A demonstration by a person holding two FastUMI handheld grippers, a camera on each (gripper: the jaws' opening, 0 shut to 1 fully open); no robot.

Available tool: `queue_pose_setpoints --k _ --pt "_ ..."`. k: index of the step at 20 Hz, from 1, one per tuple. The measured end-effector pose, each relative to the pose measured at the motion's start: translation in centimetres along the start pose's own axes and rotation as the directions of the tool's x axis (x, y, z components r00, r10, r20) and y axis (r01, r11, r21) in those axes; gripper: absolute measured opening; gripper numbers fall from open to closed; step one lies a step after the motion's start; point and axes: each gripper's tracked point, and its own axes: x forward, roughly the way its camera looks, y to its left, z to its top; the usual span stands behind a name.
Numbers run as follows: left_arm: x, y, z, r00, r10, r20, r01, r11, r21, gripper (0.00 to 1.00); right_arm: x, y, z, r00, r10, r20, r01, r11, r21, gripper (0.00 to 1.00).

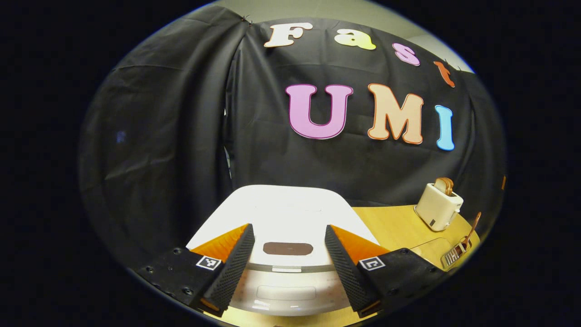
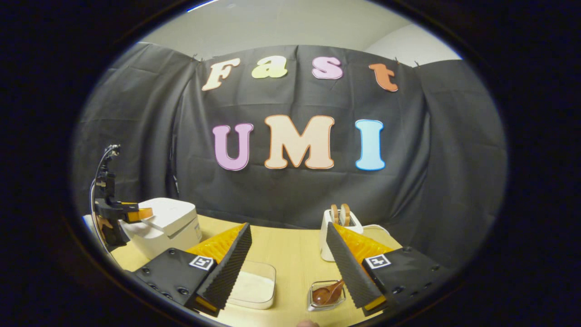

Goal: Close the left gripper, press the button to open the rice cooker; take a wooden spoon from the chopstick holder with the right hand, scoop a spoonful of rice and pour it into the rice cooker, then put the wooden spoon back into the chopstick holder.

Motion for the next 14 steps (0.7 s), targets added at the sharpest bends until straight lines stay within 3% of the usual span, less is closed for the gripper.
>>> queue_pose_setpoints --k 4,5,11,14 --pt "0.4 -0.1 -0.6 1.0 0.018 0.0 -0.018 0.998 0.057 0.94 -0.1 -0.1 -0.1 1.0 -0.004 -0.003 0.004 1.0 -0.003 1.0" --pt "0.6 0.1 -1.5 0.999 0.026 -0.033 -0.024 0.999 0.044 0.95 -0.1 -0.2 -0.1 1.0 -0.007 -0.004 0.007 1.0 -0.003 1.0" --pt "0.4 -0.1 -1.5 1.0 0.029 0.01 -0.029 1.0 0.001 0.95 -0.1 -0.5 -0.5 1.0 -0.009 -0.013 0.009 1.0 -0.009 1.0" --pt "0.6 -0.1 -1.4 1.0 0.017 0.02 -0.018 0.999 0.035 0.94 -0.1 -0.4 -0.3 1.0 -0.003 -0.004 0.003 1.0 -0.003 1.0"
